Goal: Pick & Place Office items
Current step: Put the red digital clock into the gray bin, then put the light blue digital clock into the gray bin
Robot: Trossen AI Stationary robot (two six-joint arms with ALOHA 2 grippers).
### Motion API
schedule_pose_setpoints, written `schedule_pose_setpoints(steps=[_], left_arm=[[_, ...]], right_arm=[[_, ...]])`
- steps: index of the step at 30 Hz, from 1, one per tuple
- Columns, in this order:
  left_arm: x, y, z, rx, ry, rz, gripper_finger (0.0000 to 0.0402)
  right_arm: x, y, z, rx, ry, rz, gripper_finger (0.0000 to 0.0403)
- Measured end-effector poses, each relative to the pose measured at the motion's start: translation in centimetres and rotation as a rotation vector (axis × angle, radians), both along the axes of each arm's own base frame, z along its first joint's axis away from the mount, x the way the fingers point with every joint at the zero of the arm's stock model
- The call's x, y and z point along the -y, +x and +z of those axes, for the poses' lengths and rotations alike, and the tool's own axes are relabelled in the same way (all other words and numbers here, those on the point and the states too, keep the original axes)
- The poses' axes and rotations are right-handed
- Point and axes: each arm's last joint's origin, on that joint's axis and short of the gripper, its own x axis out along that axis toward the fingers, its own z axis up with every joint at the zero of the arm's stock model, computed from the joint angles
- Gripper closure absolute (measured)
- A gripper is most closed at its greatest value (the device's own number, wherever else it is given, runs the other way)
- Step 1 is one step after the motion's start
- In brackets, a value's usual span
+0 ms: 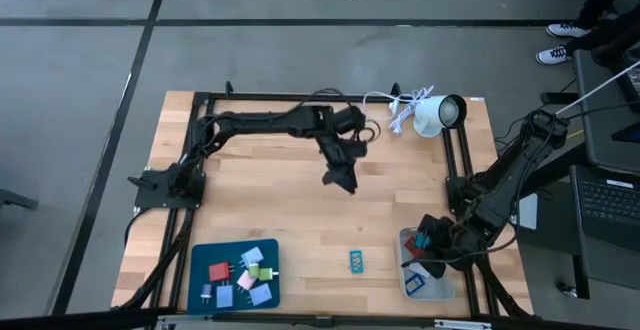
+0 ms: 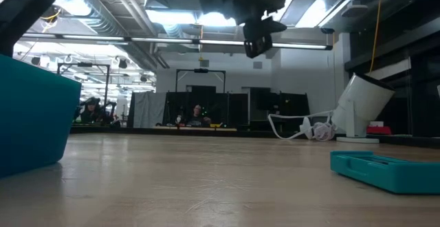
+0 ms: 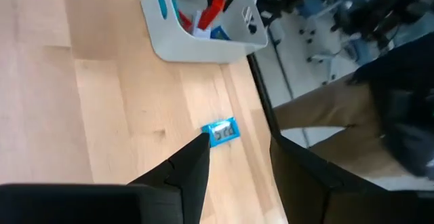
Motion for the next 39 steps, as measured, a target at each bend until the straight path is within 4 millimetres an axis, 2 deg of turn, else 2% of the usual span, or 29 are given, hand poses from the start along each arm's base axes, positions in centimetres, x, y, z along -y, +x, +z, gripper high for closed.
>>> schedule_pose_setpoints(steps=[5, 12, 17, 23, 29, 33, 36, 39], left_arm=[[1.8, 0.3, -0.1, -0.005, 0.040, -0.019, 0.0245], [0.9, -0.4, -0.7, -0.099, 0.122, 0.046, 0.0242], [-1.0, -1.2, -1.0, -0.152, 0.144, 0.079, 0.0242], [-2.3, -1.4, -1.0, -0.147, 0.149, 0.100, 0.0243], [-3.0, -1.7, -1.1, -0.148, 0.155, 0.109, 0.0244], [-3.1, -1.9, -1.2, -0.161, 0.161, 0.093, 0.0246], [-2.9, -2.3, -1.3, -0.182, 0.172, 0.062, 0.0245], [-2.9, -2.5, -1.5, -0.191, 0.186, 0.043, 0.0245]], right_arm=[[0.0, 0.0, 0.0, -0.010, 0.013, -0.022, 0.0235], [-0.3, 0.3, 0.5, 0.054, 0.051, -0.017, 0.0157], [-0.4, 0.7, 2.0, 0.188, 0.091, -0.076, 0.0139], [-0.4, 2.1, 5.3, 0.325, 0.116, -0.170, 0.0142], [1.3, 5.3, 8.9, 0.434, 0.124, -0.299, 0.0155], [2.2, 8.6, 10.5, 0.447, 0.097, -0.367, 0.0170], [1.8, 11.7, 10.5, 0.329, 0.098, -0.378, 0.0180], [0.4, 14.8, 9.5, 0.177, 0.070, -0.339, 0.0183]])
